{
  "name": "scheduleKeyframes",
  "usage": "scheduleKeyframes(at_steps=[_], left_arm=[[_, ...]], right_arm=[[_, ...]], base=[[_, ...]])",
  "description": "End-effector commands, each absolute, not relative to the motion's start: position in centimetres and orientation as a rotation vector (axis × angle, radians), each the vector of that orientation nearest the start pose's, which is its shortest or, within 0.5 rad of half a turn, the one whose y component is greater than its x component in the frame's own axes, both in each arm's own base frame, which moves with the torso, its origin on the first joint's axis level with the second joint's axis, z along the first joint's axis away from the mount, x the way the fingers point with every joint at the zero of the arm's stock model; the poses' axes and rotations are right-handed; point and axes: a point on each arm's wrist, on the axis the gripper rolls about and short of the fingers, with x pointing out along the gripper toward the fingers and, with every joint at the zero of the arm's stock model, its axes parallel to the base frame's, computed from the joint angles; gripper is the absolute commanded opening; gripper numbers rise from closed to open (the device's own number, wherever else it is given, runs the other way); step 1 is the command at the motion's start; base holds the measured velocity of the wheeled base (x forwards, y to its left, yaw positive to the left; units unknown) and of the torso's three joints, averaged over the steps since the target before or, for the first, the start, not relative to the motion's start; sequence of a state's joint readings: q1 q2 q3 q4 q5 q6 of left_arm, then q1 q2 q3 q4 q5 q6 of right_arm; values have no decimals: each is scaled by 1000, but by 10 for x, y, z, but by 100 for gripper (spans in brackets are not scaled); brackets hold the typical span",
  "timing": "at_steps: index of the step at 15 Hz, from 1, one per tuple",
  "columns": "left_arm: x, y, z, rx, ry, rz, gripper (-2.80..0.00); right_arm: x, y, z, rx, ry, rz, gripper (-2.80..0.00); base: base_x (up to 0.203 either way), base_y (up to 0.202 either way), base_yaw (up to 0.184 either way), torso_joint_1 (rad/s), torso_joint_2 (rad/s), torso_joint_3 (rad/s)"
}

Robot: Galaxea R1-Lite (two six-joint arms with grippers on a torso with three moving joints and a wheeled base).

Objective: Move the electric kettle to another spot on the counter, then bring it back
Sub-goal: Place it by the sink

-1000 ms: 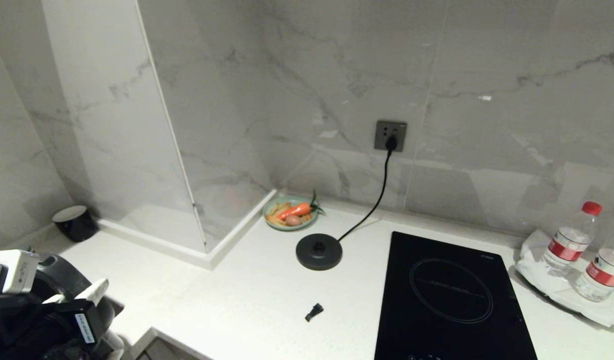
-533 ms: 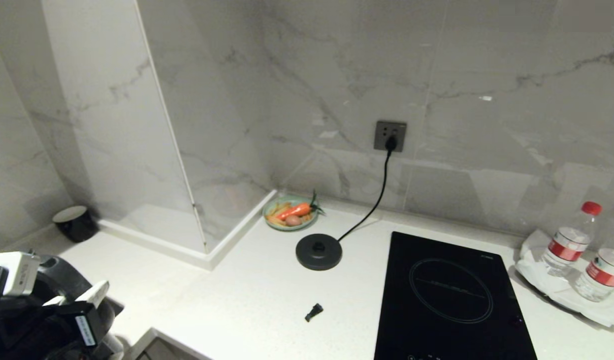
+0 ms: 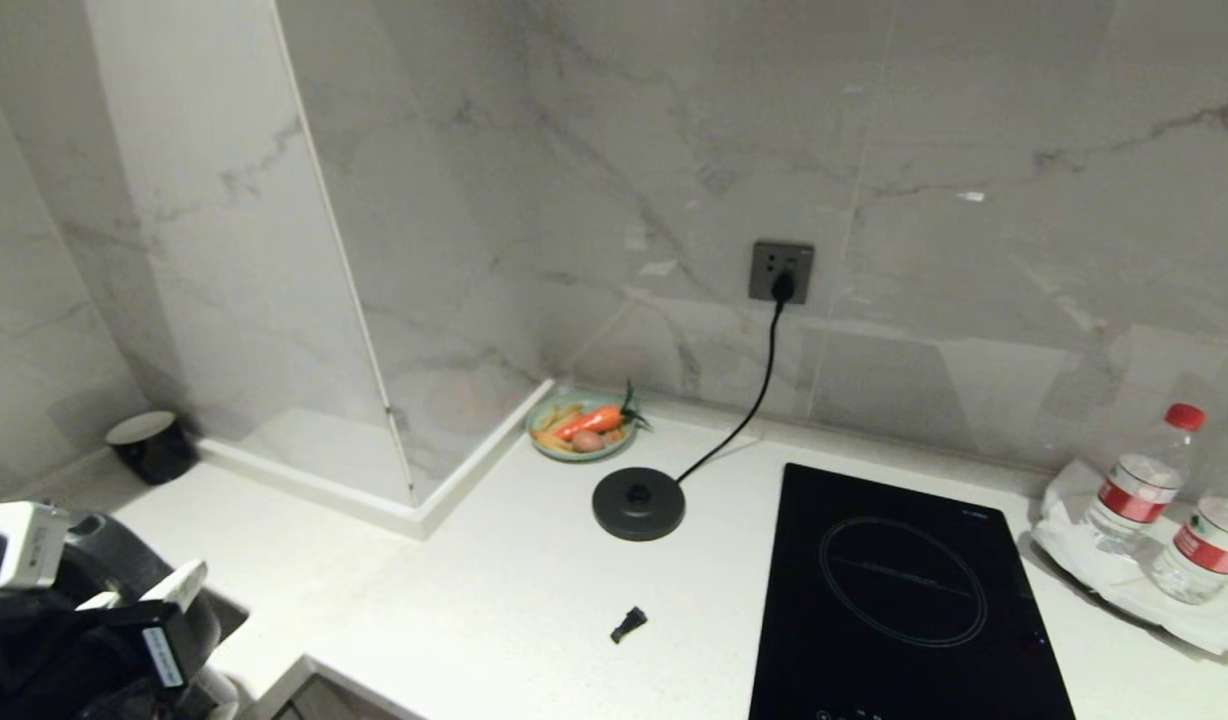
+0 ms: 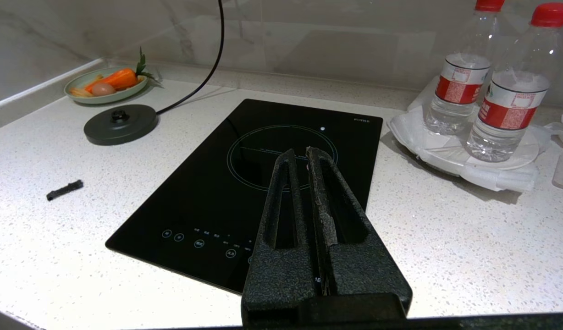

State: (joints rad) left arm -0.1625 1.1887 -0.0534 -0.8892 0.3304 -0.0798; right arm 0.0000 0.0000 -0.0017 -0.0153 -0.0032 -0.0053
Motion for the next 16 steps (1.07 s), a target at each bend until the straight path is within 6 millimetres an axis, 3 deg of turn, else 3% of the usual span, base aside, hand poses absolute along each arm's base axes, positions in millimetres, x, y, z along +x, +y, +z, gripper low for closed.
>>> scheduleKeyframes(at_steps=[1, 16], left_arm=[[130, -11, 127, -20, 233, 197, -280], [131, -5, 127, -28, 235, 235, -280]], right_arm=[[-23, 0, 77, -6, -17, -3, -280], [-23, 0, 77, -6, -17, -3, -280]], base=[[0, 0, 0, 0, 0, 0], [-7, 0, 0, 1, 0, 0]])
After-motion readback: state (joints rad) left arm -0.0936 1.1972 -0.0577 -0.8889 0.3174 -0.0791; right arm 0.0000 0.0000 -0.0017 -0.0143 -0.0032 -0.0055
